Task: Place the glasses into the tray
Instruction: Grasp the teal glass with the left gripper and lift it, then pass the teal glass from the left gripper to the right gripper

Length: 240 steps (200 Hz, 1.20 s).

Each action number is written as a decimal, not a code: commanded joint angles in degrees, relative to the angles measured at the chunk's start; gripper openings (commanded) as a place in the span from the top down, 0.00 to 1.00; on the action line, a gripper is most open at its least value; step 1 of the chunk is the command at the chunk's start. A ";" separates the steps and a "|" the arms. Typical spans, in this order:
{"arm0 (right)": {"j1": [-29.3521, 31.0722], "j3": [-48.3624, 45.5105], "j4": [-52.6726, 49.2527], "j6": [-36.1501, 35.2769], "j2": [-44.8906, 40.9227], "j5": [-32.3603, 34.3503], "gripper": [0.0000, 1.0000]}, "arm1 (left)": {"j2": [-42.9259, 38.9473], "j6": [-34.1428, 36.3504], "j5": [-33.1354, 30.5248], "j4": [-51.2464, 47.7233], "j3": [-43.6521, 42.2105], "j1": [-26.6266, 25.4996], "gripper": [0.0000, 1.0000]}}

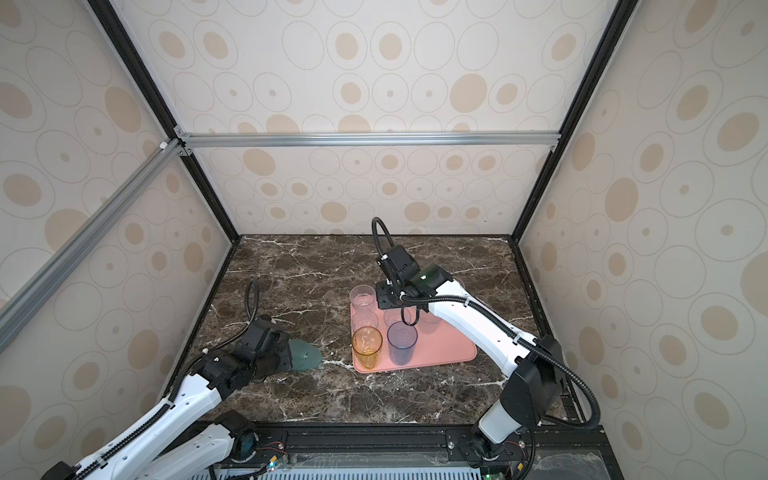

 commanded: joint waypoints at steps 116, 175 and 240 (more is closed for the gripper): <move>15.97 18.49 -4.60 -3.77 0.53 14.87 0.50 | 21.88 2.14 -12.53 17.88 31.58 -12.80 1.00; 16.14 18.72 -2.52 -4.01 3.93 15.87 0.51 | 22.92 0.93 -12.11 19.76 32.37 -14.90 1.00; 16.16 18.90 0.18 -7.96 9.47 29.05 0.68 | 21.48 -1.20 -9.34 22.13 32.85 -16.50 0.94</move>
